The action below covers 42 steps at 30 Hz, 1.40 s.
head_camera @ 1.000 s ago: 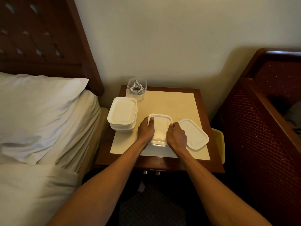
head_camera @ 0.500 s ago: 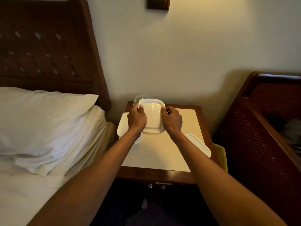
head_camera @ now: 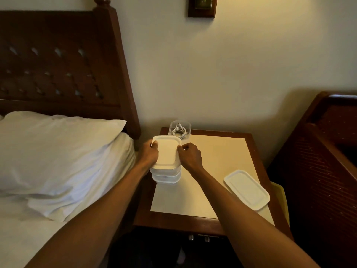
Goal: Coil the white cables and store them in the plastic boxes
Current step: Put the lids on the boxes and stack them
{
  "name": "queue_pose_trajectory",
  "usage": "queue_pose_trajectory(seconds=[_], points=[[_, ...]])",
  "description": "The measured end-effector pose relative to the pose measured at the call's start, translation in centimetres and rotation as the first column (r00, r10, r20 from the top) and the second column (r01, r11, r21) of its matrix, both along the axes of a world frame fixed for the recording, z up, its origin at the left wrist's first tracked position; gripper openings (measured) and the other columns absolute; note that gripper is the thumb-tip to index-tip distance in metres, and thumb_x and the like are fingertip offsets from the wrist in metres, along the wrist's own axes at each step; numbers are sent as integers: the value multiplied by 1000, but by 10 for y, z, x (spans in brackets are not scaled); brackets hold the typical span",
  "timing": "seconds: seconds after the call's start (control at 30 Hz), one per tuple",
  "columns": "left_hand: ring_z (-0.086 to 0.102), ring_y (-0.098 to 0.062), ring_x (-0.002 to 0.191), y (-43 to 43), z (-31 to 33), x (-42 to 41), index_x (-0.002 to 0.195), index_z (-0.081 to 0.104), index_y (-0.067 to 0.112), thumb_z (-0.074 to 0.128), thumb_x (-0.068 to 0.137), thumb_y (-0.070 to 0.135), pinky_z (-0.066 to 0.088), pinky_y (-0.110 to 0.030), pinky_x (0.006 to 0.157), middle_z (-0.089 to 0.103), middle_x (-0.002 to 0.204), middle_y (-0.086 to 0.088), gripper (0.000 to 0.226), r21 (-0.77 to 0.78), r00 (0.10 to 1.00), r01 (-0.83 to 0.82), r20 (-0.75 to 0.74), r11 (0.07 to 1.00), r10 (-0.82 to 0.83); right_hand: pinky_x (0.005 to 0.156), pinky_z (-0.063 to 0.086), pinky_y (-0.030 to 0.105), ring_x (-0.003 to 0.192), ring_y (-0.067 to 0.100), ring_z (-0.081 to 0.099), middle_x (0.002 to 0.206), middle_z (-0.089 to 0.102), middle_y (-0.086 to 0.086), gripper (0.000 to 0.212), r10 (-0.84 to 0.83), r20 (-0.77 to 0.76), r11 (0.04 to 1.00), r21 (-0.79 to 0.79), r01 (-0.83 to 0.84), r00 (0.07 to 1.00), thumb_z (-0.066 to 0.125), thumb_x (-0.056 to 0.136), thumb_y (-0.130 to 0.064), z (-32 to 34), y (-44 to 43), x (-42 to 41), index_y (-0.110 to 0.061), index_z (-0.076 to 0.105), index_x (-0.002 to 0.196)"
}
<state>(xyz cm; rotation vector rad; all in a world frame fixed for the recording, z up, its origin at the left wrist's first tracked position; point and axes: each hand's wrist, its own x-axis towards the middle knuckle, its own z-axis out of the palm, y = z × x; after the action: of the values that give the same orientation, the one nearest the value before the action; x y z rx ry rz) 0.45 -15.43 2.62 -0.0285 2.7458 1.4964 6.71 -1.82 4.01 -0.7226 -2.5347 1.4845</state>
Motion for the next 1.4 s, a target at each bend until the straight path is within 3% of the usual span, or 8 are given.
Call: queue_pose_trajectory(seconds=[0.37,0.63,0.77,0.9,1.03,1.2,1.3,1.4], points=[[59,-29,114,-3,6,-2,131,56,11,50,102,32,50,-40,97,62,130,-10,36,51,998,-2,56,999,-1,90,55,37,102,22,64,121,64,6,39,17,-23,1000,0,-17,1000,58,94,-41,-2,6,0,-15,54,122],[59,-27,117,6,52,-58,124,59,8,55,99,36,44,-34,95,64,125,-9,38,-70,993,46,-105,996,-54,75,46,31,98,24,62,116,66,8,29,-90,-46,994,62,93,995,49,100,-36,12,44,-43,-12,55,117],[60,-28,112,28,49,-95,114,63,7,50,101,39,42,-31,87,66,121,-9,36,-126,994,112,13,986,-111,77,42,30,107,27,60,123,61,10,36,-89,65,995,47,86,994,50,100,-36,-3,59,-78,-9,50,124],[61,-36,109,48,26,-125,102,66,1,47,102,40,44,-33,80,66,115,-23,43,-184,968,209,177,960,-176,94,48,38,121,31,55,138,53,11,50,-92,154,996,15,91,984,50,99,-42,-33,67,-109,-10,44,136],[66,-31,96,58,3,-148,99,65,2,47,100,45,51,-37,85,69,108,-20,46,-188,933,255,304,949,-191,100,46,40,125,31,53,142,51,10,51,-75,171,997,8,75,982,47,100,-43,-55,67,-127,-13,43,141],[62,-24,74,69,-4,-160,87,69,5,59,97,37,56,-37,84,69,82,-11,35,-110,897,295,374,949,-236,94,53,42,105,32,64,127,60,14,35,-80,115,983,-156,98,990,54,98,-24,-63,69,-135,-11,52,130],[67,-26,78,77,14,-156,87,70,4,67,92,32,59,-44,88,70,83,-11,29,-180,915,317,317,931,-250,88,57,41,97,33,67,119,64,14,33,-98,41,975,-198,105,994,54,97,-18,-51,76,-127,-8,54,129],[68,-25,82,90,51,-134,88,70,5,67,92,30,56,-35,78,71,86,-9,25,-309,937,331,217,892,-272,79,59,42,83,28,69,103,69,10,24,-103,-84,986,-143,90,991,53,98,-23,-24,89,-103,-12,61,118]])
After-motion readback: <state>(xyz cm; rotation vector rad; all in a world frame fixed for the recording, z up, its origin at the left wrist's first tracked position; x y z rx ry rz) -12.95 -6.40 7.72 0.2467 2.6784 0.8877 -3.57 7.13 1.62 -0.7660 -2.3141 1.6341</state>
